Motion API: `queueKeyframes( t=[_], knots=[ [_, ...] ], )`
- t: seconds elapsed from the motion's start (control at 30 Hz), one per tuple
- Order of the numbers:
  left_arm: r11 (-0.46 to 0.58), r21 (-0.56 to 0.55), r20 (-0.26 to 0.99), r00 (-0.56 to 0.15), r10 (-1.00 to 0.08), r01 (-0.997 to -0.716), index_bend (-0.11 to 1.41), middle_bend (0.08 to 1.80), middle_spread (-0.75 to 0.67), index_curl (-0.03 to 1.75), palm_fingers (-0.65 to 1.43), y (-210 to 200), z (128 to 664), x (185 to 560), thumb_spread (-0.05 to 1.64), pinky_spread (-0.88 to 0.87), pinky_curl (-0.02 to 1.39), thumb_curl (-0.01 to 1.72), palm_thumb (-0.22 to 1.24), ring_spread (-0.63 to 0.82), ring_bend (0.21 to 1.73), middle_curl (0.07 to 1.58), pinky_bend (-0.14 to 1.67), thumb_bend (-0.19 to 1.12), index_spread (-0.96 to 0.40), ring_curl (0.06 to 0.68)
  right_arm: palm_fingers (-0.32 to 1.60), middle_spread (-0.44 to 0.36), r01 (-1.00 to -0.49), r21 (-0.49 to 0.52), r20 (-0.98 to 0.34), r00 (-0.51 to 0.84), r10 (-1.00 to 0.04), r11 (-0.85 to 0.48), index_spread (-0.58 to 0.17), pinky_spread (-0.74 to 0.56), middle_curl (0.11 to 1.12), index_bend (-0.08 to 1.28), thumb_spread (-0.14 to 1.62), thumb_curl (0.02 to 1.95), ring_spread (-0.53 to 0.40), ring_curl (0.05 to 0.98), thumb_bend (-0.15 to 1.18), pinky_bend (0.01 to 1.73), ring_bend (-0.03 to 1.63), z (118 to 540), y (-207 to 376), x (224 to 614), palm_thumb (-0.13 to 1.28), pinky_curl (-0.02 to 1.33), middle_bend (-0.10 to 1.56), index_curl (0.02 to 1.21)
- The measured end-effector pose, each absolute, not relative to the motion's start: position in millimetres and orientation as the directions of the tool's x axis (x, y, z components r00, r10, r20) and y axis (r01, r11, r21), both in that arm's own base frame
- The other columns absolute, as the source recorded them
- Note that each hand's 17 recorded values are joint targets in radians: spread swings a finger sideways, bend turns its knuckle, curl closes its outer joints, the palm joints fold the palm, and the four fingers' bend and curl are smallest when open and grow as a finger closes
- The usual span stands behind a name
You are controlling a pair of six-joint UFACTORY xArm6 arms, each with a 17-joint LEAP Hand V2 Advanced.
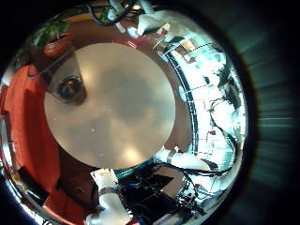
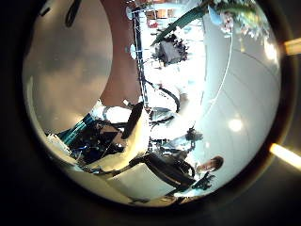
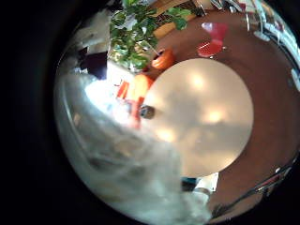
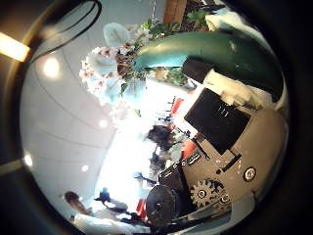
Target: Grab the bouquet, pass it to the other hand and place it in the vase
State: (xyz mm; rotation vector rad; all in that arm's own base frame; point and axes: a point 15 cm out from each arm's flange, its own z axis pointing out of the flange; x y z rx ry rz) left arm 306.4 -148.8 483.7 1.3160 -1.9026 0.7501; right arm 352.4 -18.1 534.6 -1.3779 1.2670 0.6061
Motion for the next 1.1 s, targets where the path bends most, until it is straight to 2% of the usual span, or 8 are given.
queueKeyframes(
  t=[0.23,0.4,0.6,0.87,0.97,1.07,1.1],
  knots=[
    [0.278,-0.139,0.915,-0.231,-0.332,-0.95,0.15,0.2,0.4,0.34,0.16,-165.9,521.4,310.9,1.07,0.49,0.31,0.33,0.28,0.53,0.51,0.33,0.22,-0.02,0.15,0.217,1.12,-0.129,-0.931,-0.357,-0.915,0.332,-0.23,0.076,-0.232,-0.17,0.79,1.16,0.78,1.14,-0.192,0.708,0.03,1.3,1.47,513.6,26.3,330.4,1.12,0.84,1.39,0.92],
    [0.29,-0.153,0.963,-0.209,-0.173,-0.945,0.15,0.2,0.42,0.32,0.14,-182.8,549.5,310.9,1.03,0.49,0.32,0.33,0.3,0.53,0.54,0.34,0.24,-0.03,0.17,0.218,1.12,-0.128,-0.945,-0.327,-0.933,0.325,-0.152,-0.016,-0.229,-0.17,0.79,1.17,0.78,1.18,-0.191,0.71,0.02,1.28,1.47,492.4,64.4,310.8,1.12,0.86,1.4,0.91],
    [0.338,-0.142,0.973,-0.193,-0.124,-0.93,0.14,0.24,0.41,0.3,0.16,-191.3,551.0,305.3,1.0,0.49,0.32,0.34,0.31,0.52,0.57,0.35,0.24,-0.03,0.18,0.22,1.13,-0.127,-0.94,-0.327,-0.933,0.338,-0.125,-0.102,-0.225,-0.17,0.78,1.17,0.79,1.22,-0.192,0.711,0.02,1.26,1.47,485.3,100.7,291.8,1.11,0.9,1.4,0.91],
    [0.378,-0.132,0.982,-0.173,-0.076,-0.916,0.16,0.32,0.32,0.29,0.22,-198.6,551.8,304.3,0.98,0.48,0.32,0.34,0.33,0.5,0.57,0.38,0.23,-0.03,0.18,0.21,1.13,-0.127,-0.931,-0.326,-0.929,0.348,-0.128,-0.163,-0.222,-0.18,0.78,1.17,0.8,1.27,-0.192,0.713,0.0,1.24,1.46,484.5,129.5,292.6,1.11,0.93,1.4,0.9],
    [0.397,-0.129,0.985,-0.162,-0.051,-0.909,0.2,0.4,0.24,0.31,0.32,-201.6,553.1,301.1,0.97,0.45,0.3,0.35,0.36,0.47,0.55,0.41,0.19,-0.02,0.14,0.197,1.13,-0.127,-0.928,-0.327,-0.926,0.353,-0.134,-0.181,-0.221,-0.18,0.78,1.18,0.8,1.28,-0.192,0.714,0.0,1.23,1.46,482.7,141.6,294.7,1.11,0.94,1.4,0.9],
    [0.404,-0.122,0.989,-0.144,-0.024,-0.906,0.26,0.52,0.12,0.35,0.46,-203.6,556.7,301.2,0.97,0.38,0.28,0.36,0.4,0.36,0.55,0.46,0.16,-0.01,0.07,0.191,1.13,-0.127,-0.927,-0.325,-0.924,0.353,-0.149,-0.186,-0.221,-0.19,0.77,1.18,0.8,1.3,-0.192,0.714,0.0,1.22,1.46,479.2,151.6,299.4,1.11,0.95,1.4,0.89],
    [0.406,-0.118,0.991,-0.134,-0.012,-0.906,0.33,0.65,0.06,0.38,0.63,-205.0,558.1,301.9,0.97,0.31,0.27,0.36,0.44,0.27,0.57,0.51,0.15,0.0,0.03,0.2,1.13,-0.127,-0.929,-0.325,-0.923,0.353,-0.156,-0.179,-0.221,-0.19,0.77,1.18,0.8,1.3,-0.192,0.714,0.0,1.22,1.46,478.1,151.4,302.0,1.11,0.95,1.4,0.89]
  ],
)
